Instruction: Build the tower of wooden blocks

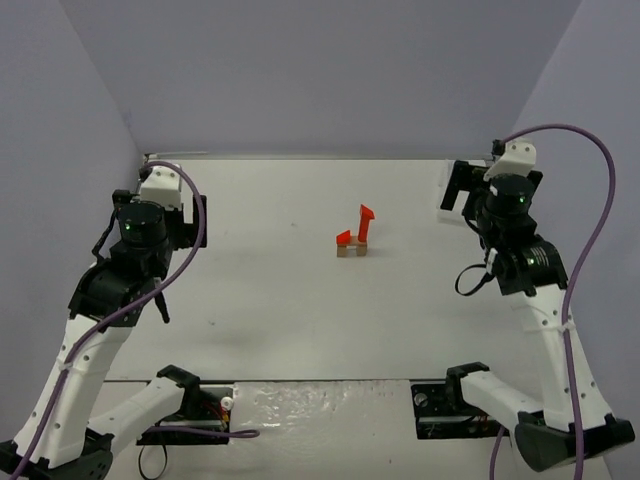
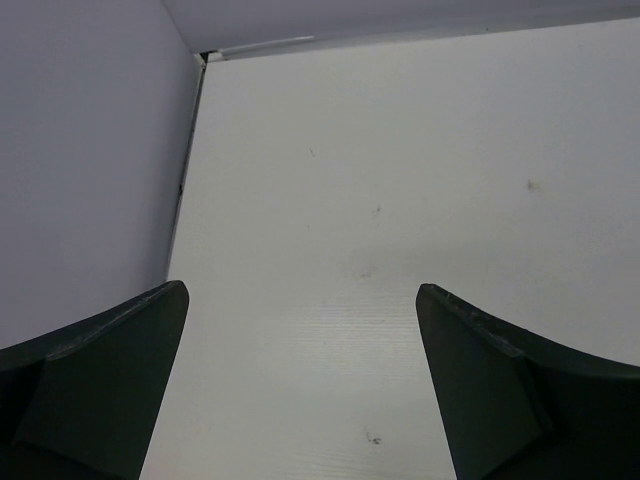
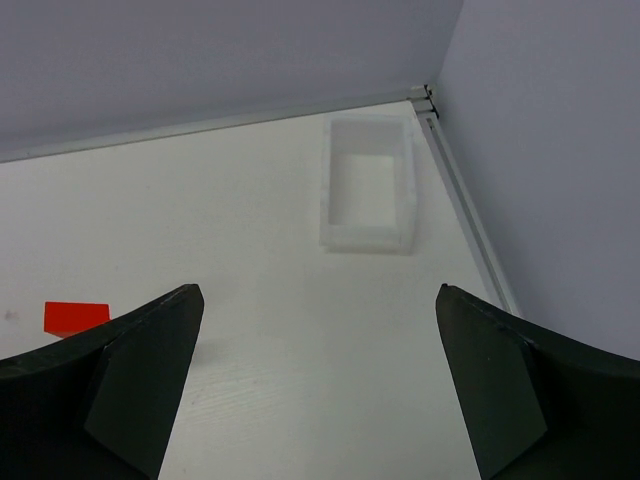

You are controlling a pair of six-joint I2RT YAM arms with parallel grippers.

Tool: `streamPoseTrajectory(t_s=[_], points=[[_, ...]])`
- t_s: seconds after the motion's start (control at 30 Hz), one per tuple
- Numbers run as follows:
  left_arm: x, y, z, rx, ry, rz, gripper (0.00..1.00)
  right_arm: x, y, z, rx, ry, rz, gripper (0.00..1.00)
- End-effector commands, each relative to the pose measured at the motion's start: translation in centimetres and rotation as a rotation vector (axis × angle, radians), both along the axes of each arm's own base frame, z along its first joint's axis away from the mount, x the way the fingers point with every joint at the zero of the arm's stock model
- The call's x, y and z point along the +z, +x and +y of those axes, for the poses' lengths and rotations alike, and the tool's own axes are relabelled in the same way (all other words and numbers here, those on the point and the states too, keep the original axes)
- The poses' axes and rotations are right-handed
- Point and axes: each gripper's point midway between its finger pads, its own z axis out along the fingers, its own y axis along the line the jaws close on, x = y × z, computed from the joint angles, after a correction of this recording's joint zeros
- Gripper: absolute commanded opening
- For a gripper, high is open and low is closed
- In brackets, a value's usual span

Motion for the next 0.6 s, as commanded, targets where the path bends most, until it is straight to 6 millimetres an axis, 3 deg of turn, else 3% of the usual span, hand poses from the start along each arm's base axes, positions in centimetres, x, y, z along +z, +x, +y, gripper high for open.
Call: streamPoseTrajectory(t_s=[0.0, 0.33, 0.57], points=[[4.6, -1.5, 2.5, 0.068, 0.054, -0.119, 0.97, 4.6, -1.3, -1.5, -0.058, 0.000, -0.222, 1.00], [7.8, -2.3, 3.6, 0.104, 0.071, -0.189, 0.97, 6.4, -1.6, -1.8, -0.065, -0.012, -0.307, 1.00], [7.5, -1.8, 3.3, 0.097, 0.071, -0.179, 0.97, 6.6, -0.7, -1.0, -0.024, -0.014, -0.312, 1.00]])
